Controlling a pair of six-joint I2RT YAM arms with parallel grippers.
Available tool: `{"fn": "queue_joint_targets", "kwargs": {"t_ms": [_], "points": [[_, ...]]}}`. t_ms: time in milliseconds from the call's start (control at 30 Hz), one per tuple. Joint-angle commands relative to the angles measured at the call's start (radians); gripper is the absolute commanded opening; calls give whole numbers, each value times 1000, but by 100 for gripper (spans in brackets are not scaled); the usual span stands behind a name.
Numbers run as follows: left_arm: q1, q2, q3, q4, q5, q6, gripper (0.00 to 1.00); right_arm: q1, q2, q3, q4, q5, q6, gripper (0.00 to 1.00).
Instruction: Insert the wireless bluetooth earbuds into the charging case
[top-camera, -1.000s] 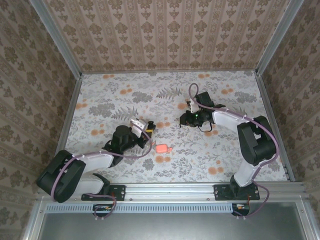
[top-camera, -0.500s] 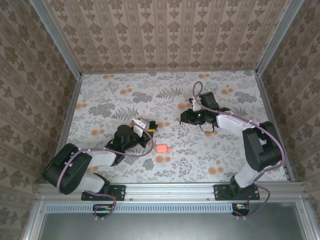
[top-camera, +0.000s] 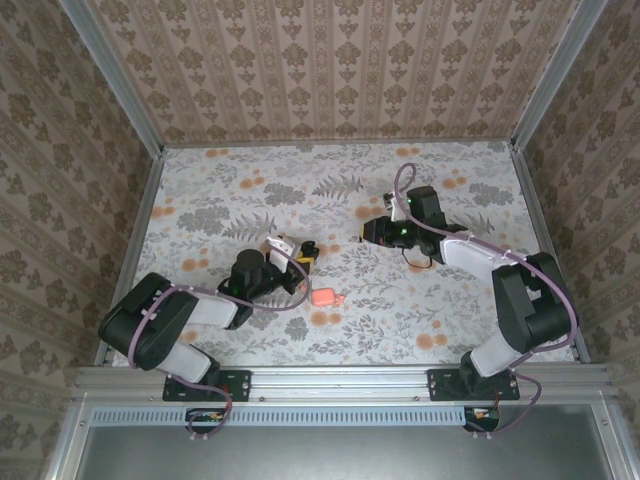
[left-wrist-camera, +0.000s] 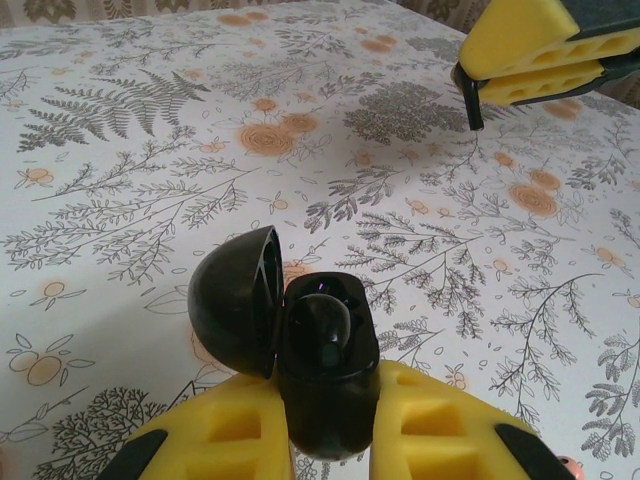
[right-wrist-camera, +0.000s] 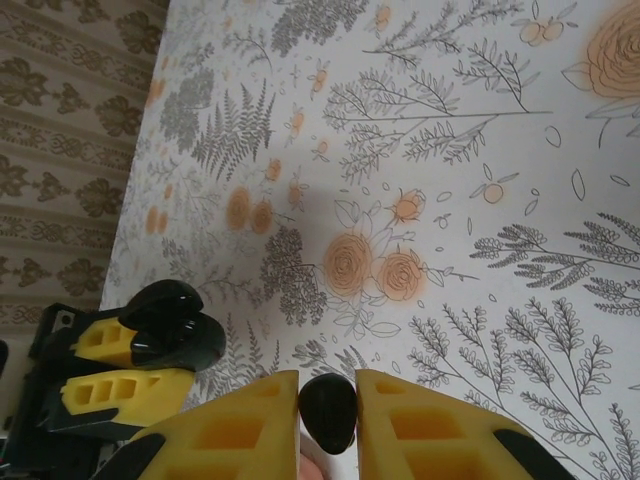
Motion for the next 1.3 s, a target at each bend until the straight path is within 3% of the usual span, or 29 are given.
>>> {"fn": "queue_joint_targets", "kwargs": {"t_ms": [0, 900, 1267], "points": [[6, 18, 20, 105, 40, -37, 7, -9, -35, -23, 86, -35, 27, 21], [6, 58, 36, 171, 108, -41, 7, -9, -61, -96, 414, -139, 157, 21], [6, 91, 56, 234, 179, -66, 7, 63, -81, -99, 470, -169, 78, 22]]}}
